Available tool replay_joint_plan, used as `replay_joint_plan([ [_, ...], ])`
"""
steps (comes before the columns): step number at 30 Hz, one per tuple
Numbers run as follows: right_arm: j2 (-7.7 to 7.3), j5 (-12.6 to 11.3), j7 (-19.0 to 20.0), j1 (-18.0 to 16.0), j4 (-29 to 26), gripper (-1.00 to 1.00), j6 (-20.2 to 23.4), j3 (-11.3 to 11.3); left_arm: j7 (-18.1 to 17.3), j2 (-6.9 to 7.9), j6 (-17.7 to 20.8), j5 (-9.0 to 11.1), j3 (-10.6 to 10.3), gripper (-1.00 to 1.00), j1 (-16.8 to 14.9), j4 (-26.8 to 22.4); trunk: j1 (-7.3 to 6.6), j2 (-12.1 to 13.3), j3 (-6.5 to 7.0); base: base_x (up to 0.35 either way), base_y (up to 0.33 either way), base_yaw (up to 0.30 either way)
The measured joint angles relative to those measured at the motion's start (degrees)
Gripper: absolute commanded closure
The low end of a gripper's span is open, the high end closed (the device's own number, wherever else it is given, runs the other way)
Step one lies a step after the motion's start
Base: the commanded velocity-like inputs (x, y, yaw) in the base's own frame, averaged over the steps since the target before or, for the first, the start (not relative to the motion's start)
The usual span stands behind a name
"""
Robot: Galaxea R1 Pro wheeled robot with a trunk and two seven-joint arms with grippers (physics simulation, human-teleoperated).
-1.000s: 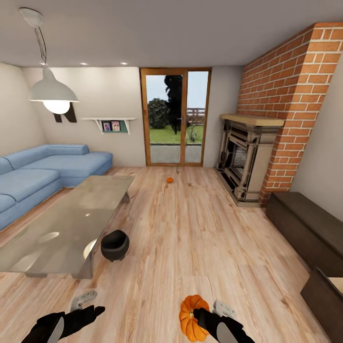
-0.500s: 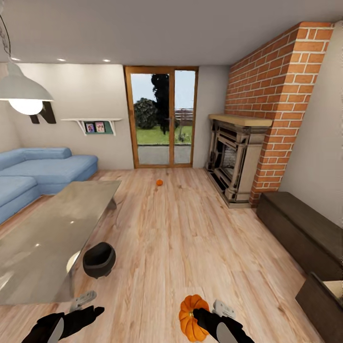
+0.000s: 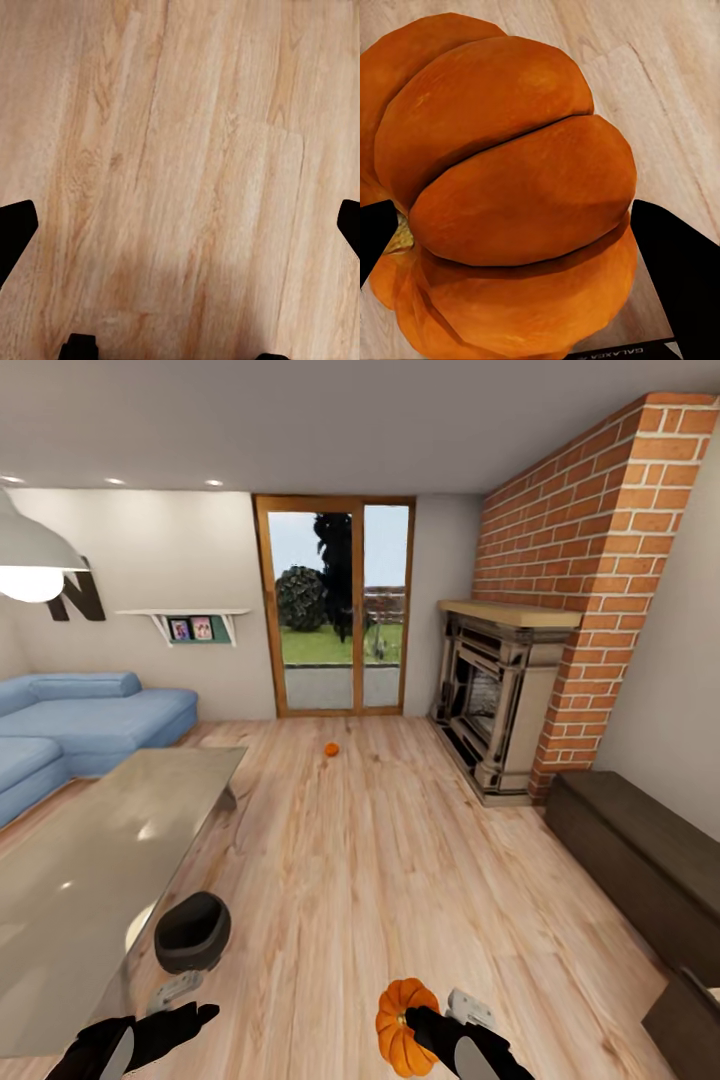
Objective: Place each of the two pumpkins and all three candles from the living room inside a cabinet in the living room (use any cabinet), then make sure every cabinet is closed, and position the cauldron so it is next to a table in the living room.
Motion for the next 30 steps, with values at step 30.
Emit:
replay_joint_plan([
  [30, 0.37, 0.39, -0.08, 0.00, 0.15, 1.00, -0.28, -0.02, 0.06, -0.09, -0.09, 0.00, 0.00, -1.00, 0.00, 0.05, 0.00, 0.00, -0.16, 0.330, 0.000, -0.039],
])
